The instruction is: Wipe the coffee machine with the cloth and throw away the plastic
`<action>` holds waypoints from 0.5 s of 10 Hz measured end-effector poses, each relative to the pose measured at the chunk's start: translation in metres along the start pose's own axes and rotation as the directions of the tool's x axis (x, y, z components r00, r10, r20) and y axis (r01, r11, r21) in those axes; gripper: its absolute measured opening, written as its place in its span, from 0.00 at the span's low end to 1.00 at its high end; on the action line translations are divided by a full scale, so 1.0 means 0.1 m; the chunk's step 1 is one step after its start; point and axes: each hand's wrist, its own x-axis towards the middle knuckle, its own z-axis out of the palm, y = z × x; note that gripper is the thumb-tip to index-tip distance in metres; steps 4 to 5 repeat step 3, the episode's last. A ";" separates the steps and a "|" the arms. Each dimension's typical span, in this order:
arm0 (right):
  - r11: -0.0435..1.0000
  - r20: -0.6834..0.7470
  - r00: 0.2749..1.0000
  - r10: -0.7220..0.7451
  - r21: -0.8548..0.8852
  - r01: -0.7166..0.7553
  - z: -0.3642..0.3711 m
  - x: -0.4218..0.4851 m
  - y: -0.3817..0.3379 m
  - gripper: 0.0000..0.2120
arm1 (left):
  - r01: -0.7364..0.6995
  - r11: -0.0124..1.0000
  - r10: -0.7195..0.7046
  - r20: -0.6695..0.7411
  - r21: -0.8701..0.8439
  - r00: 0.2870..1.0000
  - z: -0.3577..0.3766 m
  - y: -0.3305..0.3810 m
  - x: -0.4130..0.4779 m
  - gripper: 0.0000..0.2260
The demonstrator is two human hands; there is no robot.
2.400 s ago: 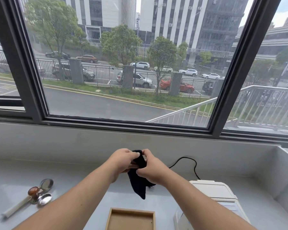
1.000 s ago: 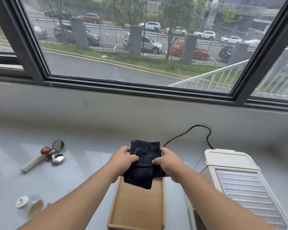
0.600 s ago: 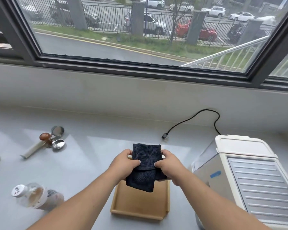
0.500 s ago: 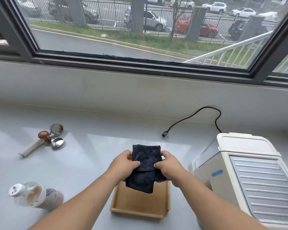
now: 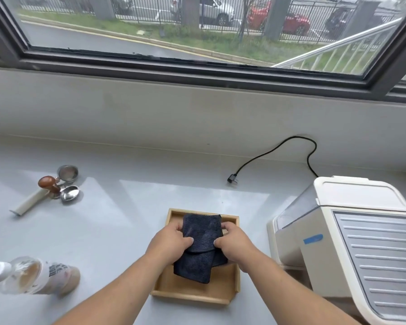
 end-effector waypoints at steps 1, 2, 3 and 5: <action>0.995 -0.025 1.000 0.003 -0.098 -0.006 0.00 0.04 0.02 0.24 | 0.034 0.996 -0.030 -0.049 0.082 0.998 -0.02 0.00 0.01 0.10; 0.977 -0.061 0.998 -0.026 -0.211 0.013 -0.06 0.04 0.01 0.23 | 0.024 0.995 -0.018 -0.062 0.097 0.998 -0.05 0.02 0.05 0.14; 0.952 -0.113 0.989 -0.100 -0.299 0.062 -0.12 0.00 -0.07 0.21 | -0.023 0.992 0.033 -0.081 0.125 0.996 -0.12 0.09 0.04 0.18; 0.952 -0.113 0.989 -0.100 -0.299 0.062 -0.12 0.00 -0.07 0.21 | -0.023 0.992 0.033 -0.081 0.125 0.996 -0.12 0.09 0.04 0.18</action>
